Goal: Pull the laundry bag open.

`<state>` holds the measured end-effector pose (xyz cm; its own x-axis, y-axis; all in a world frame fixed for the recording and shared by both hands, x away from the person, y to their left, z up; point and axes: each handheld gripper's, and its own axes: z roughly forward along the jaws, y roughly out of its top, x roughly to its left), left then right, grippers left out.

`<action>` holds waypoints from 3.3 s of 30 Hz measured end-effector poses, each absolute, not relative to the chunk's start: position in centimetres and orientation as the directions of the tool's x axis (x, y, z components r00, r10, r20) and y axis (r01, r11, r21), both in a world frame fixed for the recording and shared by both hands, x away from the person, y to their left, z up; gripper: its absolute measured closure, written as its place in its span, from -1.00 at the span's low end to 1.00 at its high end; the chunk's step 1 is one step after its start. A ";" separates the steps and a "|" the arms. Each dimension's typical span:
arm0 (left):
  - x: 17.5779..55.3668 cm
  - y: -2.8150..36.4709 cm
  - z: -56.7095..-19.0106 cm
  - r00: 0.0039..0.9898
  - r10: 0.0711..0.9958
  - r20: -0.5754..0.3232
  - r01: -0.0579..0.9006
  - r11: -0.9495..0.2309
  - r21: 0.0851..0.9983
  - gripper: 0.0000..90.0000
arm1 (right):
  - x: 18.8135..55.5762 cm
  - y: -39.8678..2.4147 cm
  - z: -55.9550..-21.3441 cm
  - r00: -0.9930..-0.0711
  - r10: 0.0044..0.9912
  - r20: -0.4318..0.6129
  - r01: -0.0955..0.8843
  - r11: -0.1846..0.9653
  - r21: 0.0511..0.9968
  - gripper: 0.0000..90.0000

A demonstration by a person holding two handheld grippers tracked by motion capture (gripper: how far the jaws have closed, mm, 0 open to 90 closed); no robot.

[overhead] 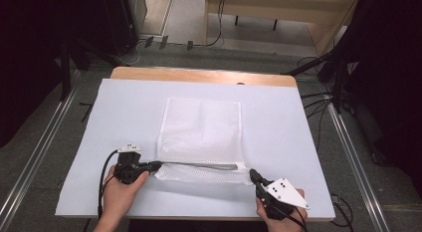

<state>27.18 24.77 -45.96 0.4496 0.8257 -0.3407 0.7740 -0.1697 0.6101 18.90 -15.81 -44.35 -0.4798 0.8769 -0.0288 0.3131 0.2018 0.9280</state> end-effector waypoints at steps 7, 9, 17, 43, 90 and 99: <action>26.9 24.8 -46.0 0.449 0.831 -0.329 0.764 -0.166 0.623 0.95 | 18.9 -15.7 -44.5 -0.482 0.876 -0.028 0.317 0.204 0.926 1.00; 26.7 24.9 -46.2 0.444 0.827 -0.346 0.763 -0.147 0.629 0.95 | 19.0 -15.6 -44.6 -0.489 0.872 -0.021 0.326 0.205 0.923 1.00; 26.0 26.1 -45.7 0.414 0.829 -0.377 0.732 -0.056 0.679 0.43 | 18.9 -15.6 -44.8 -0.512 0.859 -0.012 0.323 0.205 0.924 1.00; 24.5 22.4 -45.6 0.492 0.865 -0.099 0.665 -0.300 0.684 0.82 | 18.5 -15.3 -45.1 -0.538 0.843 -0.007 0.326 0.216 0.920 1.00; 20.5 23.9 -46.3 0.614 0.743 -0.268 0.692 -0.342 0.636 1.00 | 20.1 -16.7 -46.5 -0.569 0.816 0.101 0.436 0.195 0.878 0.18; 21.4 26.6 -46.6 0.546 0.749 -0.375 0.690 -0.148 0.708 0.02 | 20.7 -18.2 -46.5 -0.527 0.843 0.110 0.442 0.161 0.882 0.19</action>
